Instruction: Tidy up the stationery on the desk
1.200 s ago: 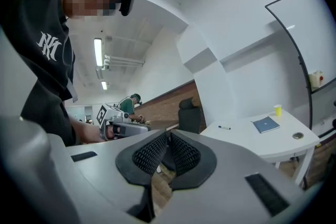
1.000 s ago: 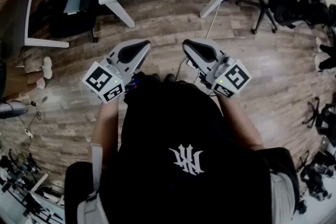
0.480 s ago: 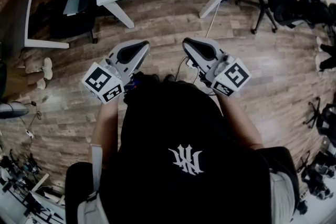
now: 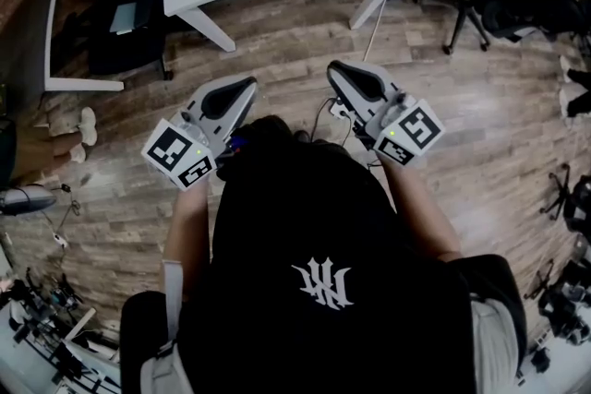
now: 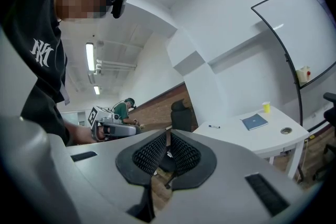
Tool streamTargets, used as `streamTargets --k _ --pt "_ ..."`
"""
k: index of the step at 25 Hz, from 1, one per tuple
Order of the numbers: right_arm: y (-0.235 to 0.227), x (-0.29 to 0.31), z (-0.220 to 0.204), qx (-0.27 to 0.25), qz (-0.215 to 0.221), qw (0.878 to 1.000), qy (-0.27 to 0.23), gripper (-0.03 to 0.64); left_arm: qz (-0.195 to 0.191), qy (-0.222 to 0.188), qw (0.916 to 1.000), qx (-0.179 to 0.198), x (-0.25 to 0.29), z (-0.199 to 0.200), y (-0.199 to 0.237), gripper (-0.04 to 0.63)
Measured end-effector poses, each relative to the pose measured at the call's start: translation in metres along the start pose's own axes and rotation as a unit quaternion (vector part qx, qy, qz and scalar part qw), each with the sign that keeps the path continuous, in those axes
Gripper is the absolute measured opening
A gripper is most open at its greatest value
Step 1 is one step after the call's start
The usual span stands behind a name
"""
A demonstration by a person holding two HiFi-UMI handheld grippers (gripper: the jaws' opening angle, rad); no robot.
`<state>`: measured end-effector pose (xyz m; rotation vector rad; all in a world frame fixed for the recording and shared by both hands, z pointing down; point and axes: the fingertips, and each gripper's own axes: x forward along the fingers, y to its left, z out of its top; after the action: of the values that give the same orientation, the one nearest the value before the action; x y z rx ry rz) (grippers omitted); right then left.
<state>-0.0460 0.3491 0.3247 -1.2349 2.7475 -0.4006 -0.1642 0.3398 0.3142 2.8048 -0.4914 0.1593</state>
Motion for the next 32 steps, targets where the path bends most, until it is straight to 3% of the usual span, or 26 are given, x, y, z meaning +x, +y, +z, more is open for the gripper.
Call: streamTargets --k 14,32 --pt "-0.047 0.023 -0.003 0.016 -0.024 1.0 0.007 0.049 -0.001 -0.004 0.9999 -0.014 0.027 0.013 0.055 0.003" --pt "-0.166 0.135 0.065 -0.017 -0.032 0.999 0.035 0.049 -0.02 -0.047 0.9982 -0.033 0.11 0.085 0.205 0.003"
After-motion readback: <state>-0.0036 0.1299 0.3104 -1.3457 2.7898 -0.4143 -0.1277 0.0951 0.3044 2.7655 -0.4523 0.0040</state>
